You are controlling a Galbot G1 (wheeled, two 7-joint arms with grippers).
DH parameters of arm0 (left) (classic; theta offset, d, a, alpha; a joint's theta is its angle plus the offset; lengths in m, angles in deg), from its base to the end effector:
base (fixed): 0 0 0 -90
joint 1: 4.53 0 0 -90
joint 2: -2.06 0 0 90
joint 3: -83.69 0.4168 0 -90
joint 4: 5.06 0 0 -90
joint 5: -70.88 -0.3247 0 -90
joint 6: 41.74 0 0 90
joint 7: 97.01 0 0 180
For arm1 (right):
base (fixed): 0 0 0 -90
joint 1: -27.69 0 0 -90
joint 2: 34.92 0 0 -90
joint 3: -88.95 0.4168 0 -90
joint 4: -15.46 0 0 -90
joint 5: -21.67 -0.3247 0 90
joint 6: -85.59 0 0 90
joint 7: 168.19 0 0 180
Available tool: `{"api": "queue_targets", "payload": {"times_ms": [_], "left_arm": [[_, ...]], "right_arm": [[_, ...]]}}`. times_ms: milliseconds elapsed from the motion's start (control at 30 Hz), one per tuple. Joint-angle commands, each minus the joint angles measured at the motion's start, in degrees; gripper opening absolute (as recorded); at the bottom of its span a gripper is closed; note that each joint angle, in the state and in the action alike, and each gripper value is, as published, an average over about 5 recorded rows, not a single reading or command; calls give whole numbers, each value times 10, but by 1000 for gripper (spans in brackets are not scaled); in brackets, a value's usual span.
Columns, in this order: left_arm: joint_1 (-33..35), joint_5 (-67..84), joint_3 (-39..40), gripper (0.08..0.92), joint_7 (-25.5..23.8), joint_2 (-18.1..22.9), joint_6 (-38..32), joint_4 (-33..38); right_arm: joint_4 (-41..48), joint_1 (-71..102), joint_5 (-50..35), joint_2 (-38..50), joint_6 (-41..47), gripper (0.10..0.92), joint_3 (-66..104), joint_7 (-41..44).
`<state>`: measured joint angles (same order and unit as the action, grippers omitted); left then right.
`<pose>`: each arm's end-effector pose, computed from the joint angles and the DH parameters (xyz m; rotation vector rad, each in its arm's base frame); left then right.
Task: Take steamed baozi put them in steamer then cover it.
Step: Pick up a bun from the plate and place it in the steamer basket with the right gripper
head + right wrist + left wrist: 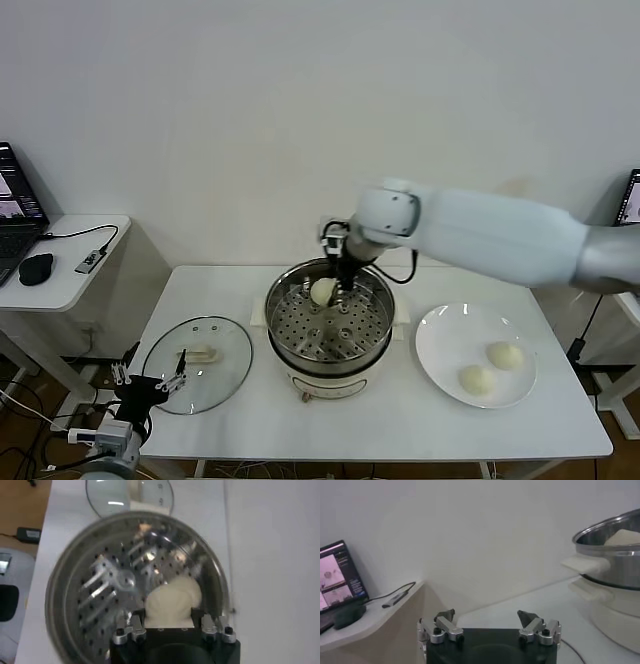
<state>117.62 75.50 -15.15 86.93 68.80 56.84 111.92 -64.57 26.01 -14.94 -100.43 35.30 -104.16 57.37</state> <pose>0.1197 0.1473 -0.3469 0.0424 -2.8989 -0.5268 0.5615 0.0874 -0.0561 1.3895 -1.5424 1.2834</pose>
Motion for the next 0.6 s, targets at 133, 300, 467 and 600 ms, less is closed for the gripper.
{"api": "queue_targets", "payload": {"times_ms": [133, 300, 467, 600], "left_arm": [[-2, -1, -1, 823, 0, 0, -1, -1], [-4, -2, -1, 823, 0, 0, -1, -2], [-4, -2, -2, 823, 1, 1, -1, -3], [-3, -2, -2, 823, 1, 2, -1, -2]], "right_arm": [[64, 52, 24, -81, 6, 583, 5, -4], [82, 68, 41, -91, -5, 585, 7, -2], [95, 75, 48, -100, -13, 585, 11, 0], [96, 75, 50, -102, -20, 597, 11, 4]]}}
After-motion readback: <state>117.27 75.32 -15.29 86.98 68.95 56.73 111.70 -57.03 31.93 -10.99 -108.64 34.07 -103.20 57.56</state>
